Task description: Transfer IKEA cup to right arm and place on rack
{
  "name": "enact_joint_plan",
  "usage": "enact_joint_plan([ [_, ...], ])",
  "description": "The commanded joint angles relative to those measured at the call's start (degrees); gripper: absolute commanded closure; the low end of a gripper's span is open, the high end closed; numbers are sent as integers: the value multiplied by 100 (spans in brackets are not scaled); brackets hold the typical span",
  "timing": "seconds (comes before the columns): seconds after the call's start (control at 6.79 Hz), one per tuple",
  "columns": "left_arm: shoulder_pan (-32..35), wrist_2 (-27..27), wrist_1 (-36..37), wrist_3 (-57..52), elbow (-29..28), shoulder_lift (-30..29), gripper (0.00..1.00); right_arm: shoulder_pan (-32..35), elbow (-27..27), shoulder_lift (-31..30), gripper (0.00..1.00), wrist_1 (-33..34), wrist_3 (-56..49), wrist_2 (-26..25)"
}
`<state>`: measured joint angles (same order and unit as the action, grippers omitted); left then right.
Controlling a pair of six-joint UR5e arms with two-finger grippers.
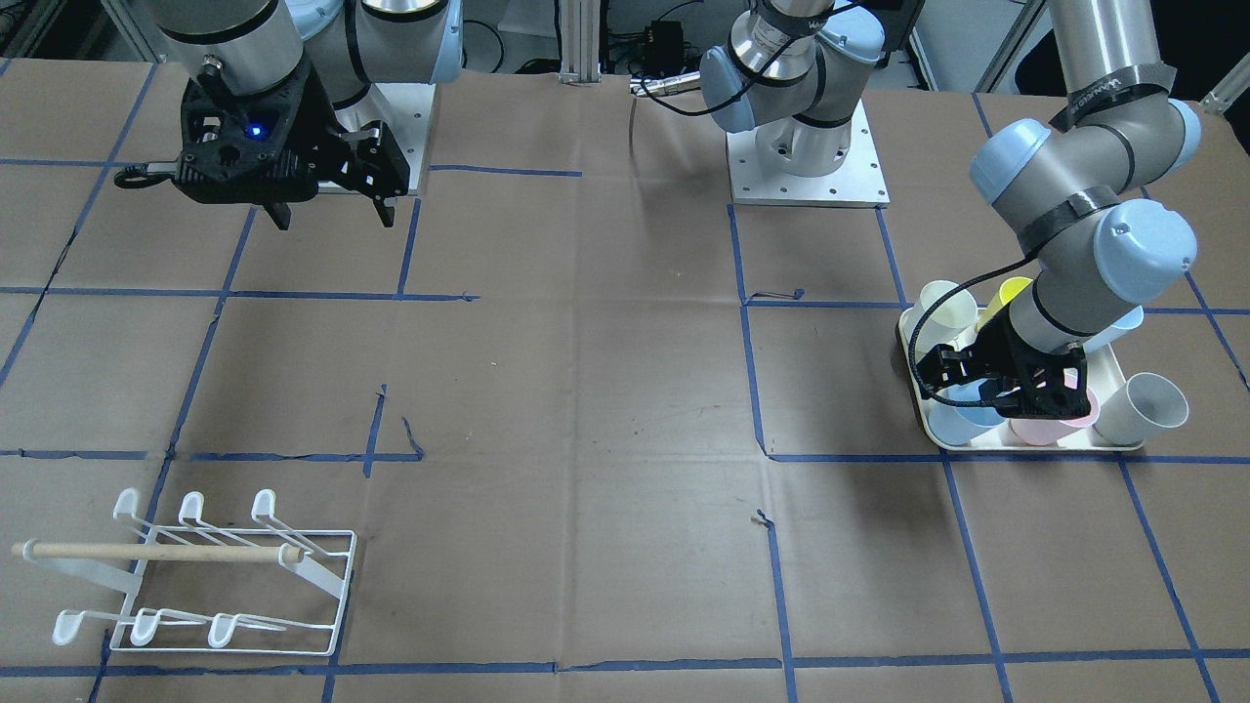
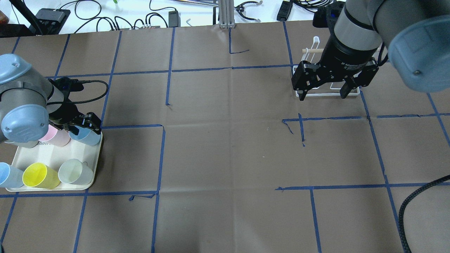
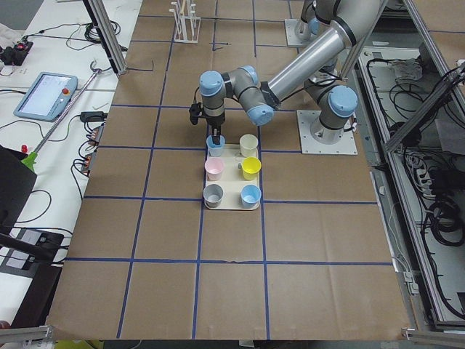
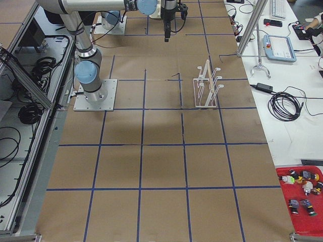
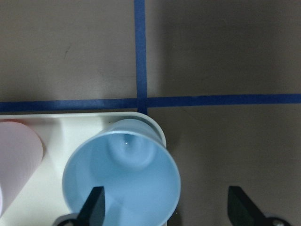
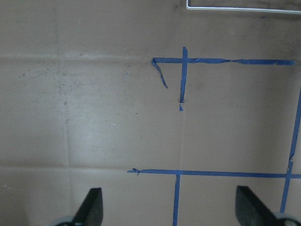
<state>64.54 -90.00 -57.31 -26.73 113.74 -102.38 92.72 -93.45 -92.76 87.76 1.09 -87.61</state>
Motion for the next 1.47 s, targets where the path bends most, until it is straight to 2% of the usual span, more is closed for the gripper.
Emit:
enact_joint_plan([
  [0.0,-3,-61,1,-17,-28,-19,65,0,-7,91,0,-40,284,60],
  [0.29,-3,-176,-26,-43,-89,-19,100,35,2,127,0,353,1189,225],
  [0.44,-3,-263,0,-43,-107,-2,100,44,-16,144,0,887,1218,688],
  [0.59,-3,-255,-26,-43,-150,77,100,27,-120,136,0,1118,1218,945],
  [0.74,23,-220,-122,-26,-307,164,100,0,-321,127,0,1712,1270,965],
  [0.88,84,-168,-610,44,-666,305,100,-61,-602,83,0,2441,1662,1096],
  [1.03,137,-141,-1441,184,-1244,410,100,-61,-805,57,0,2848,2206,1689],
  [1.18,190,129,-2320,368,-1876,472,100,-131,-937,56,0,3218,2690,2260],
  [1.32,286,297,-2772,535,-2343,482,100,-158,-1113,-22,0,3691,3434,2710],
])
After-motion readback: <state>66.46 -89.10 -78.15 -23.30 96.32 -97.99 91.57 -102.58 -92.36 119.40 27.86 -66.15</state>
